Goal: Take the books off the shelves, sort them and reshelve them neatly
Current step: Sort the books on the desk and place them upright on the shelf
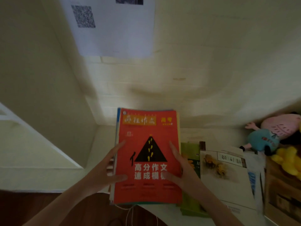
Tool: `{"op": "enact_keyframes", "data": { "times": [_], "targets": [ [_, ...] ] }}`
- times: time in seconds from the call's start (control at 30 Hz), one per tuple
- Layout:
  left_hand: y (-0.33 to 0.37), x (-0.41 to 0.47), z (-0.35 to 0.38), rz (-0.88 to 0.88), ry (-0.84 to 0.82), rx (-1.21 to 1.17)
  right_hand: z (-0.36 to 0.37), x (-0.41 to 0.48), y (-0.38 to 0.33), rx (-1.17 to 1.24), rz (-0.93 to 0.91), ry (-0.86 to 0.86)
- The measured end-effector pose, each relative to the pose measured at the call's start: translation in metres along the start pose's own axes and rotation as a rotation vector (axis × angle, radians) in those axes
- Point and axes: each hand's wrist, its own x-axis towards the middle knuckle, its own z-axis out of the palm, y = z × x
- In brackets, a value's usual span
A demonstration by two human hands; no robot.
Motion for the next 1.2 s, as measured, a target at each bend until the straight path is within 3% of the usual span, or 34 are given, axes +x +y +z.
{"op": "enact_keyframes", "data": {
  "times": [0.27,0.37,0.5,0.6,0.73,0.77,0.9,0.93,1.2],
  "targets": [
    [0.031,0.028,-0.022,0.408,0.283,0.501,-0.005,0.04,-0.032,-0.421,-0.352,0.234],
    [-0.002,0.031,-0.018,0.459,0.281,0.617,0.003,0.043,-0.011,-0.521,-0.288,0.186],
    [-0.041,0.019,-0.006,0.407,0.252,0.618,0.017,0.037,0.019,-0.585,-0.079,0.049],
    [-0.03,0.009,0.004,0.338,0.286,0.631,0.016,0.03,0.024,-0.641,-0.12,0.051],
    [-0.013,-0.002,0.003,0.18,0.109,0.365,0.01,0.023,0.035,-0.734,-0.27,0.062],
    [-0.018,-0.001,0.001,0.215,0.133,0.449,0.008,0.022,0.037,-0.738,-0.33,0.079],
    [-0.015,-0.005,-0.019,0.659,0.256,0.823,-0.005,0.023,0.038,-0.77,-0.591,0.198],
    [-0.01,-0.004,-0.024,0.675,0.252,0.85,-0.006,0.023,0.039,-0.768,-0.62,0.205],
    [0.046,-0.004,-0.004,0.87,0.458,0.538,0.01,0.011,0.038,-0.763,-0.645,0.272]
  ]
}}
